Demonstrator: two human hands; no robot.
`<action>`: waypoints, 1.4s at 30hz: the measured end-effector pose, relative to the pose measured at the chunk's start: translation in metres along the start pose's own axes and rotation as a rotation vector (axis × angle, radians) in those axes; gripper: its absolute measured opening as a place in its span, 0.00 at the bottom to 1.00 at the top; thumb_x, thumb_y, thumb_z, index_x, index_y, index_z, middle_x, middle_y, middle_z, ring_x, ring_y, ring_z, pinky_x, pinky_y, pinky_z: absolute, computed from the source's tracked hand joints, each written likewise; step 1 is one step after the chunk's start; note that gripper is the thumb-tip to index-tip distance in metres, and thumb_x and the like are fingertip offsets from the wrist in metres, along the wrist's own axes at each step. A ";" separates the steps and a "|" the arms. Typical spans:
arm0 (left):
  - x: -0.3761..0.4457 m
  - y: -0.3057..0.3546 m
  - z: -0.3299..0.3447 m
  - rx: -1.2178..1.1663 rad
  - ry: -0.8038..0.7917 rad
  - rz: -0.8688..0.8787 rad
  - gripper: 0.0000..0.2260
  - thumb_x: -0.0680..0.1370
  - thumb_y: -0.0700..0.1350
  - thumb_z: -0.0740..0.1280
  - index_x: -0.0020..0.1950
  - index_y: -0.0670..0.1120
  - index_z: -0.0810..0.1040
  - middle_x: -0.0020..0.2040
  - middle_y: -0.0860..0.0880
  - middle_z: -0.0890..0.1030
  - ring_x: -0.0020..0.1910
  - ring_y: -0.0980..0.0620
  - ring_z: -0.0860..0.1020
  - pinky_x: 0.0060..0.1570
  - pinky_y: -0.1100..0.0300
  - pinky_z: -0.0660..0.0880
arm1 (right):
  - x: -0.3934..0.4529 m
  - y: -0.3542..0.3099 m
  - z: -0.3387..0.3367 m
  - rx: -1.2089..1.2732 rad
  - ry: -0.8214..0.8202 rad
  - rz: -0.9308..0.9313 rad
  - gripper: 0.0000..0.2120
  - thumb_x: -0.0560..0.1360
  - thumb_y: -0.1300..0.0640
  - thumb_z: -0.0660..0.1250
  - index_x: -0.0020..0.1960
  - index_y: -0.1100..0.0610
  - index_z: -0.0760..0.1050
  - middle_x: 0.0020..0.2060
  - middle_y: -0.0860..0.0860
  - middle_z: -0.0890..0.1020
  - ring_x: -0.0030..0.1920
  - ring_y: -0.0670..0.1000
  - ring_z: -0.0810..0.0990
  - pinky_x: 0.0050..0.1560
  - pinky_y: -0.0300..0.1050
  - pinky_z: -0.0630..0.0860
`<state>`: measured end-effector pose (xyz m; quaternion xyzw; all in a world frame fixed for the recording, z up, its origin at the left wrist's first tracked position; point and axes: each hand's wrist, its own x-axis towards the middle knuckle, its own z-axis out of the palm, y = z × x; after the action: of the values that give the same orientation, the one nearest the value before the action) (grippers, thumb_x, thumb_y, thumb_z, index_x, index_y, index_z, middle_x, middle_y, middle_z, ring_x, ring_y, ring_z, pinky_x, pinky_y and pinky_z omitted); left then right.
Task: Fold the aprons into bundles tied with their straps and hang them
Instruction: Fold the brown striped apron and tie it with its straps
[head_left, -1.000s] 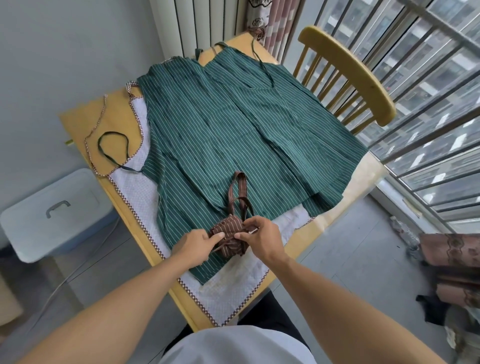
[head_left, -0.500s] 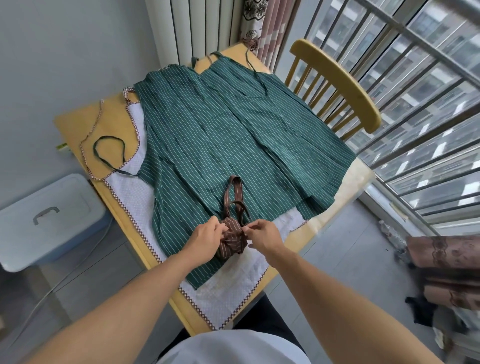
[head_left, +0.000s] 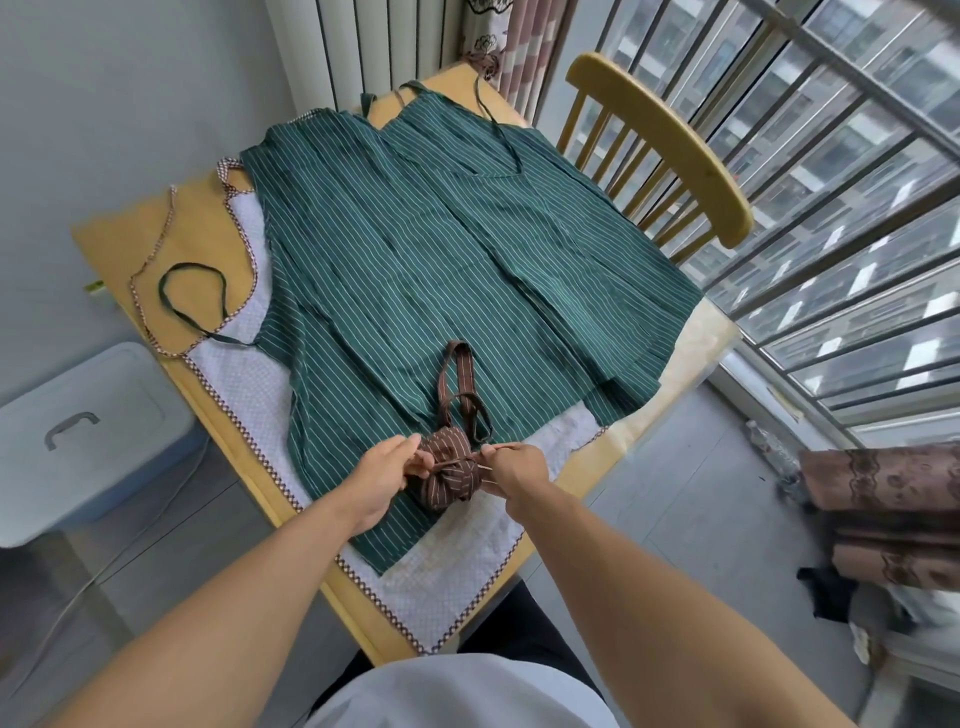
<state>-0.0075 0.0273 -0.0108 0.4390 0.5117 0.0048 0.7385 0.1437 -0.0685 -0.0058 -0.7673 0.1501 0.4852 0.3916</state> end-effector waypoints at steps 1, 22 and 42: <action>0.002 0.003 0.002 0.069 0.001 0.031 0.13 0.87 0.48 0.58 0.48 0.43 0.77 0.44 0.47 0.81 0.45 0.49 0.76 0.47 0.54 0.68 | 0.000 -0.001 0.000 -0.031 0.004 -0.010 0.04 0.81 0.62 0.67 0.53 0.62 0.78 0.48 0.57 0.86 0.44 0.52 0.86 0.35 0.43 0.81; 0.004 0.002 0.033 0.497 0.192 0.172 0.07 0.74 0.46 0.77 0.46 0.52 0.80 0.41 0.54 0.86 0.43 0.55 0.84 0.45 0.55 0.82 | -0.010 0.014 -0.022 -0.439 -0.071 -0.599 0.03 0.77 0.54 0.74 0.51 0.51 0.85 0.46 0.44 0.86 0.45 0.45 0.85 0.46 0.43 0.83; 0.003 -0.005 0.029 0.472 0.168 0.180 0.08 0.77 0.57 0.72 0.43 0.55 0.85 0.42 0.55 0.86 0.45 0.54 0.83 0.50 0.50 0.82 | 0.008 -0.035 -0.007 -1.336 -0.264 -0.954 0.13 0.72 0.49 0.78 0.48 0.51 0.75 0.41 0.46 0.83 0.40 0.50 0.81 0.43 0.52 0.81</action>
<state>0.0140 0.0074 -0.0139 0.6409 0.5171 -0.0128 0.5673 0.1733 -0.0499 0.0049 -0.7563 -0.5581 0.3400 0.0315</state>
